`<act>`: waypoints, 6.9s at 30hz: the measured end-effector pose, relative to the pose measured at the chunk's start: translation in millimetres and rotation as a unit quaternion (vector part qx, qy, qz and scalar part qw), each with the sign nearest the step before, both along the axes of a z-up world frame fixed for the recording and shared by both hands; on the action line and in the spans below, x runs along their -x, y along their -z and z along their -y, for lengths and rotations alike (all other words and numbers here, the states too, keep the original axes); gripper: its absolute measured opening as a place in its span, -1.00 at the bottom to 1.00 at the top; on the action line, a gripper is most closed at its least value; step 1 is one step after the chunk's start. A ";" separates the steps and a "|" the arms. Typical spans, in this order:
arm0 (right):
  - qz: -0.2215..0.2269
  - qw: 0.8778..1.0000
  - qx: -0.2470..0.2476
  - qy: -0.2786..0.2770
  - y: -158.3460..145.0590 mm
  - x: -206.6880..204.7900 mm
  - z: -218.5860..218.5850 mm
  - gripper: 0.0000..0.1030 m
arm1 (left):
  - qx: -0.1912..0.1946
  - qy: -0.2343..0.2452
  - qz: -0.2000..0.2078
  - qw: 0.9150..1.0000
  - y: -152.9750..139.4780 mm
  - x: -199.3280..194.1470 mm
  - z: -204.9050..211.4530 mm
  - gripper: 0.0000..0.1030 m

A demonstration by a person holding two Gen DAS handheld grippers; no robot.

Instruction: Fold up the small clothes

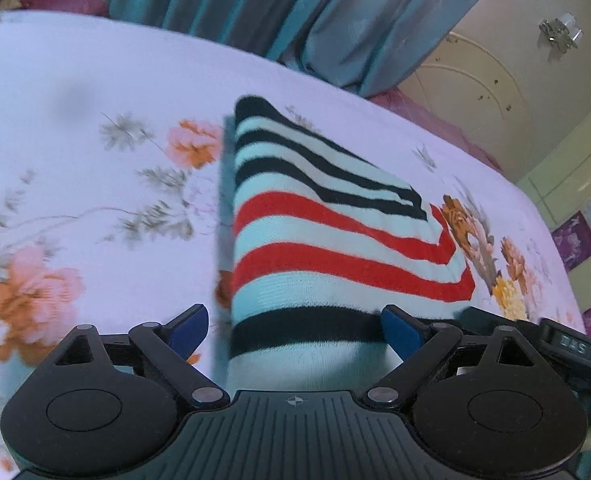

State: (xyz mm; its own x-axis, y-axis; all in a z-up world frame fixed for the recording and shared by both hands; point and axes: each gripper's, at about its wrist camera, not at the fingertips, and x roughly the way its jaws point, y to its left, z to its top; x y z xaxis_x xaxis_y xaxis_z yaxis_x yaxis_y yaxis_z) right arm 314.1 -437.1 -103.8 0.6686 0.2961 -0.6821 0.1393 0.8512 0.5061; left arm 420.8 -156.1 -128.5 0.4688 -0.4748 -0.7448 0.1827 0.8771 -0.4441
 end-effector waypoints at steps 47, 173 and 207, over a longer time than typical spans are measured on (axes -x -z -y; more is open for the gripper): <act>0.085 0.990 -0.035 -0.108 -50.2 -42.2 -202.1 -0.40 | -0.052 -0.018 0.105 0.993 -73.3 24.9 -187.5 -0.01; 0.057 0.977 0.192 -0.077 -44.8 99.8 -416.5 0.35 | -0.216 -0.110 0.104 0.965 -60.5 159.5 -362.4 0.99; 0.221 0.927 0.299 -0.038 -193.7 330.3 -441.9 0.98 | -0.228 -0.202 0.172 0.937 -206.3 400.8 -375.6 0.99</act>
State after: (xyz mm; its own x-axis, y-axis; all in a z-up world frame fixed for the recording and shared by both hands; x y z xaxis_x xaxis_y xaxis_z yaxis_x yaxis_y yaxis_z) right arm -16.2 4.8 90.0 0.9151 0.0111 -0.4030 -0.0416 0.9969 -0.0672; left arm 20.1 219.5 77.7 0.7916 0.1243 -0.5983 -0.1413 0.9898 0.0187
